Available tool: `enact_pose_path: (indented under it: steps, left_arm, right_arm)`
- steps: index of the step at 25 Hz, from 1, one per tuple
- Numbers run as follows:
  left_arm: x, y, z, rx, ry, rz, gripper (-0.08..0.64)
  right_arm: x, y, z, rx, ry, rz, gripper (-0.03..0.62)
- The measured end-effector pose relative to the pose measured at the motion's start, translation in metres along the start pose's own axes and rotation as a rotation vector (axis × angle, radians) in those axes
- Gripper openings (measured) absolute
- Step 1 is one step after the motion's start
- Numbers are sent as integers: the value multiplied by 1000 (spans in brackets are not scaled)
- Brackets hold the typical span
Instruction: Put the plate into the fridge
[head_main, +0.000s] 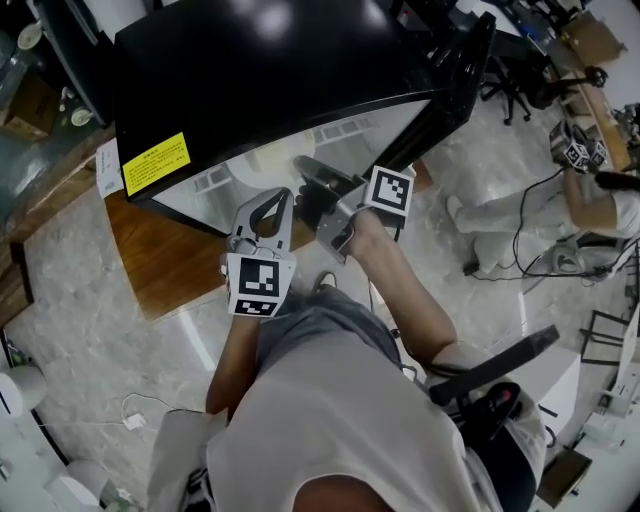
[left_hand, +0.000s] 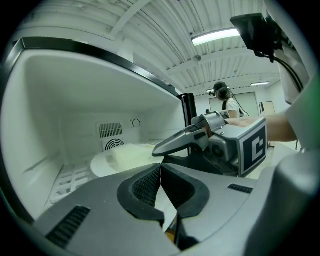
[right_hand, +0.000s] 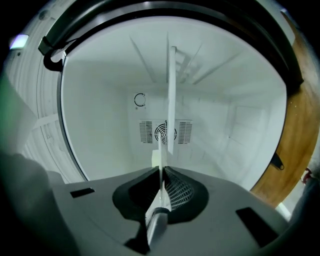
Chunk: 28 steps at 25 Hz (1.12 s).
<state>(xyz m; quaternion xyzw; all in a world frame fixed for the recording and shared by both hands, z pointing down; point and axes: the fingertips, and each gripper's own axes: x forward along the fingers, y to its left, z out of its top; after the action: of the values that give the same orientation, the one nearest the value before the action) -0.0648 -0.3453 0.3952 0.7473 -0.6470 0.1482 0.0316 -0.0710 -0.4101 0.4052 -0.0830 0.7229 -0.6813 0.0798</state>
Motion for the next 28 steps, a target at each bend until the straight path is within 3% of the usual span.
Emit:
enact_pose_path:
  steps: [4, 10, 13, 16, 18, 21, 25, 26, 28]
  left_arm:
    - [4, 1, 1, -10, -6, 27, 18]
    - [6, 5, 9, -36, -28, 63, 20]
    - [8, 12, 11, -42, -34, 82, 20]
    - [16, 16, 12, -48, -42, 95, 20]
    - [21, 18, 12, -51, -46, 99, 19]
    - [23, 24, 14, -56, -51, 108, 20]
    - [24, 29, 16, -61, -58, 119, 20]
    - [23, 29, 15, -62, -59, 124, 19]
    - [21, 31, 12, -66, -57, 133, 20]
  right_arm:
    - [2, 5, 2, 35, 9, 19, 28]
    - [2, 12, 3, -59, 66, -2, 34]
    - [4, 22, -2, -92, 123, 46, 167]
    - [1, 30, -8, -144, 176, 96, 169]
    - [-6, 35, -11, -231, 193, 114, 168]
    - [-15, 33, -13, -548, 166, 28, 50]
    - [-10, 24, -7, -1220, 108, -213, 31]
    - [-6, 23, -8, -1349, 107, -249, 31]
    - [0, 23, -16, -1485, 108, -267, 31]
